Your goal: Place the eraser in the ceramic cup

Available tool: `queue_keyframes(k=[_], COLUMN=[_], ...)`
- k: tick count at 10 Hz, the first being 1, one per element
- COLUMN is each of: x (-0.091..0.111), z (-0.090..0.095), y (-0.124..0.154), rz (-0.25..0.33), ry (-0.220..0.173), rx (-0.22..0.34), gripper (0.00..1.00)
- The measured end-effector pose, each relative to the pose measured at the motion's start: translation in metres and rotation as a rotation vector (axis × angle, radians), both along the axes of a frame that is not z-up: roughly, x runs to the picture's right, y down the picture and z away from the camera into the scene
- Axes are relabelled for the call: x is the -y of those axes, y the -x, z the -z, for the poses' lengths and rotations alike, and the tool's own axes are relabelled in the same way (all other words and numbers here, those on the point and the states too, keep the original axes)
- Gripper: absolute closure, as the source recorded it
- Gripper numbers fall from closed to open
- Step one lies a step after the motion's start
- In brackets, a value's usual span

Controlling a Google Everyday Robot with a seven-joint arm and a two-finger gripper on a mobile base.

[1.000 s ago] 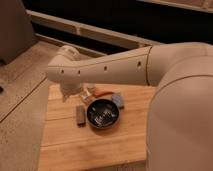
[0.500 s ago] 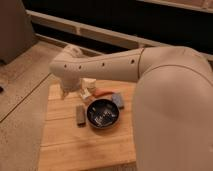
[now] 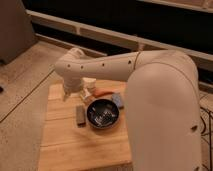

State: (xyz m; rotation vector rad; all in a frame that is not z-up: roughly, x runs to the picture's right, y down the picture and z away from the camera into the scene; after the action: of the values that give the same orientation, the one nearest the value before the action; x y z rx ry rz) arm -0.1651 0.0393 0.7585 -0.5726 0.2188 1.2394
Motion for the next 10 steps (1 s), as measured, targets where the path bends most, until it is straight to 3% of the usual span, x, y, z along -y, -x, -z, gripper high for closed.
queue_keyframes(k=[2, 5, 7, 10], x=[0.003, -0.014, -0.038, -0.054], z=[0.002, 0.004, -0.003, -0.015], y=[0.01, 0.043, 0.046, 0.034], rz=[0.02, 0.03, 0.022, 0.02], ry=[-0.036, -0.076, -0.065, -0.037], rx=[0.038, 0.18, 0.237, 0.235], gripper=[0.35, 0.35, 0.35, 0.35])
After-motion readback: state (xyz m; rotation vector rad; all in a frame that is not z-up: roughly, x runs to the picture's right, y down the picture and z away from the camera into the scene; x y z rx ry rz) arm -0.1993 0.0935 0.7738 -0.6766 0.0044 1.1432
